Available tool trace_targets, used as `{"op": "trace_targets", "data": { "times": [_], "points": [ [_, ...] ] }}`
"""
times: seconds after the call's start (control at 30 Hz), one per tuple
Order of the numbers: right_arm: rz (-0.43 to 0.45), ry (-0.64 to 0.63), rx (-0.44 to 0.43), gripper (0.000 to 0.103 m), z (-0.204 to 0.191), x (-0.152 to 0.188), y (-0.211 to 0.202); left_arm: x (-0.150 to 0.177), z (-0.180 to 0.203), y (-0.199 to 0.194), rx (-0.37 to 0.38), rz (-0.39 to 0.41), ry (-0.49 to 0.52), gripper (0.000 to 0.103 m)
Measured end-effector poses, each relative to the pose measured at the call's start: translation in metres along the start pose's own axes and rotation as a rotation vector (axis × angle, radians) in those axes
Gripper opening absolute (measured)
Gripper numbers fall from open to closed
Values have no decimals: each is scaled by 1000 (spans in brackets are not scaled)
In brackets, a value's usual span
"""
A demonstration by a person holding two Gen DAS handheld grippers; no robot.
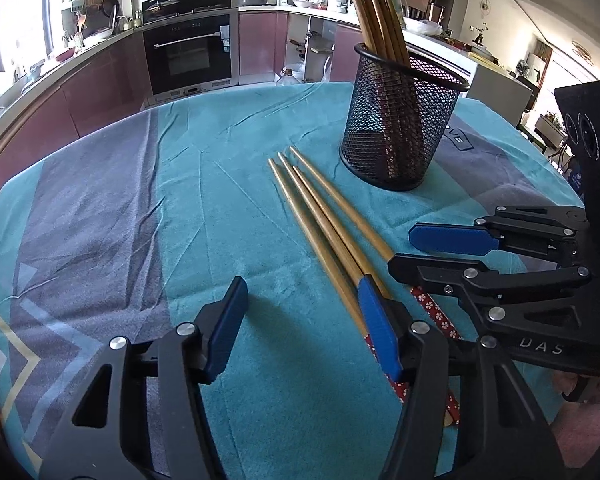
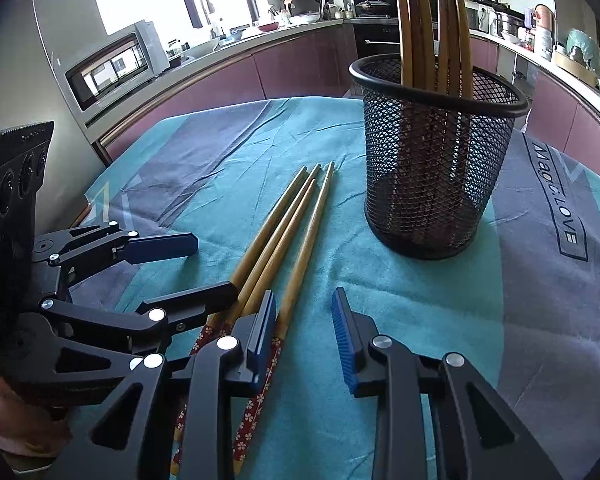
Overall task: Organize utensils
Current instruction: 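Grasp a chopstick with the left gripper while the right gripper grasps another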
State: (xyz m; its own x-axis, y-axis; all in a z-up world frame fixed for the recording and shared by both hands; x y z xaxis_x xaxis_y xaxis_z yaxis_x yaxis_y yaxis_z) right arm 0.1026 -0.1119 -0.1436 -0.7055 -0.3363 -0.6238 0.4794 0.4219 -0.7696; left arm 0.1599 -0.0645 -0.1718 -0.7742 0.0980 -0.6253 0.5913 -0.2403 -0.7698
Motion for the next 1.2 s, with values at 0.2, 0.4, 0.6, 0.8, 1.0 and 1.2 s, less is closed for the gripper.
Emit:
{"op": "trace_targets", "data": {
  "times": [0.2, 0.4, 0.6, 0.8, 1.0, 1.2],
  "points": [
    [-1, -7, 1, 28, 2, 0, -1, 0, -1, 1, 6, -11, 16, 48],
    [0, -14, 6, 28, 1, -2, 1, -2, -5, 3, 14, -20, 11, 44],
    [-2, -28, 18, 28, -1, -9, 7, -8, -6, 7, 5, -19, -2, 39],
    [-3, -35, 23, 28, -1, -15, 12, -14, -10, 11, -4, -23, -15, 30],
    [-3, -25, 37, 15, 3, -20, 16, -16, -9, 13, -7, -23, -23, 24],
    [1, 13, 21, 7, 8, -22, 17, -17, -8, 15, 11, -21, -47, 13]
  ]
}}
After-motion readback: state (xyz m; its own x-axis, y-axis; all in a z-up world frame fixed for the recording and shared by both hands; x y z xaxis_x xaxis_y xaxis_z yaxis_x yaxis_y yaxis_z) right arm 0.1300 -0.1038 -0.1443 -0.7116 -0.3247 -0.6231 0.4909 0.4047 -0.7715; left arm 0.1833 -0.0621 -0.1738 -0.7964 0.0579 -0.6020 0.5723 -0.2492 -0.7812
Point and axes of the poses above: each gripper's, at about its wrist camera, not at the fingertips, and y roughly the way its jaws point, z to its right, x to its underside, the point moved 9 cm from there along y, roughly the way its jaws point, and after that the axes turned 4 degrees about -y, right-handed, at the moved point
